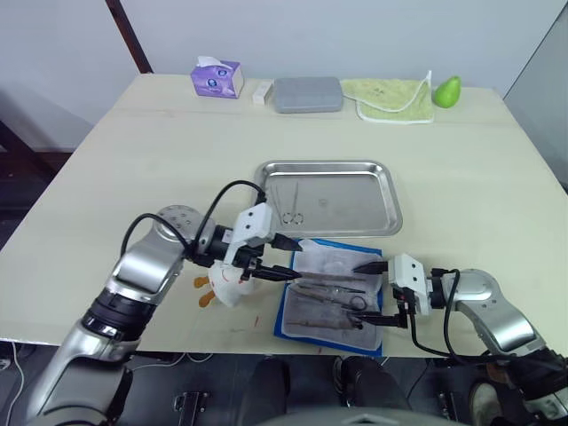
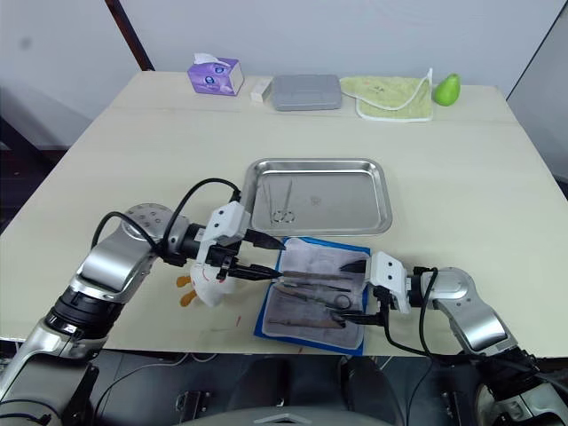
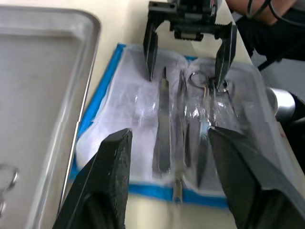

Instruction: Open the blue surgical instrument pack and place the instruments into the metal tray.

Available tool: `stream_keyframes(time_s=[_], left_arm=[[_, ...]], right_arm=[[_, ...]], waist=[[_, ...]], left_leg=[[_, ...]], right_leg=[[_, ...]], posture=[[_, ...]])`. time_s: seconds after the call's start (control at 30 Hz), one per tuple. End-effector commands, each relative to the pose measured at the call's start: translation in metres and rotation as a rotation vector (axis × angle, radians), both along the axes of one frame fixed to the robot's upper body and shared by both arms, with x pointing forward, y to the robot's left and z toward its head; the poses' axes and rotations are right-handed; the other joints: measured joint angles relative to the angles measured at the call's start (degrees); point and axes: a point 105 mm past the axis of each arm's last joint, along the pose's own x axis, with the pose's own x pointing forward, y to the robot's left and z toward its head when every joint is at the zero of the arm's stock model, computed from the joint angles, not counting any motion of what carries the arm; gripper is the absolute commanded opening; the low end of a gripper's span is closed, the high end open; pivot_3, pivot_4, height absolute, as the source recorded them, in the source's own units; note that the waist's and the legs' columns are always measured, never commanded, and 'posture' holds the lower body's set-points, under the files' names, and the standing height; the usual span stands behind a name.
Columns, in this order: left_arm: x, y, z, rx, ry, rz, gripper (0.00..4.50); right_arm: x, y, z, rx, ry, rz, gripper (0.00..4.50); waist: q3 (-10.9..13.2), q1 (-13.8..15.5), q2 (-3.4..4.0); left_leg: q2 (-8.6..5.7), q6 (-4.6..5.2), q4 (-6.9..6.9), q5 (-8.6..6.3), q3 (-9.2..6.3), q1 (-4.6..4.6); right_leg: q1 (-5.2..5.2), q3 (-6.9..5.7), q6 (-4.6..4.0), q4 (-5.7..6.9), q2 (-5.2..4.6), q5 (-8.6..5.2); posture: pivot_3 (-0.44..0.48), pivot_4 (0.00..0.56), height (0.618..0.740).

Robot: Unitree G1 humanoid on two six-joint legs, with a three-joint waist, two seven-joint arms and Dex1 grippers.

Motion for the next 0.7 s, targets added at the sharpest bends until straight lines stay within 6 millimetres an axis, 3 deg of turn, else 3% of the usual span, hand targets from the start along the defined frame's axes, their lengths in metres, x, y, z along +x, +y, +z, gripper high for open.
stream_keyframes(time_s=[0.03, 0.43, 0.7], left_arm=[[0.008, -0.014, -0.009, 0.042, -0.059, -0.026, 2.59], [0.02, -0.022, -0.027, 0.133, -0.136, -0.065, 2.59], [0.009, -0.026, -0.034, 0.151, -0.134, -0.108, 2.59]], right_arm=[[-0.013, -0.014, -0.04, -0.133, 0.144, -0.043, 4.5], [-0.014, -0.013, -0.042, -0.131, 0.146, -0.053, 4.5], [-0.013, -0.012, -0.042, -0.132, 0.142, -0.053, 4.5]], waist=[[0.0, 0.0, 0.0], [0.0, 0.0, -0.01], [0.0, -0.1, -0.01]], left_leg=[[0.0, 0.0, 0.01, 0.0, 0.0, -0.02], [0.01, 0.01, 0.08, 0.0, -0.03, -0.03], [0.02, 0.01, 0.08, 0.0, -0.03, -0.02]], right_leg=[[0.0, 0.0, 0.01, 0.0, 0.0, 0.01], [0.0, -0.01, -0.09, 0.04, 0.04, 0.07], [0.01, -0.01, -0.17, 0.05, 0.04, 0.12]], posture=[[0.0, 0.15, 0.74], [0.0, 0.15, 0.74], [0.0, 0.15, 0.74]])
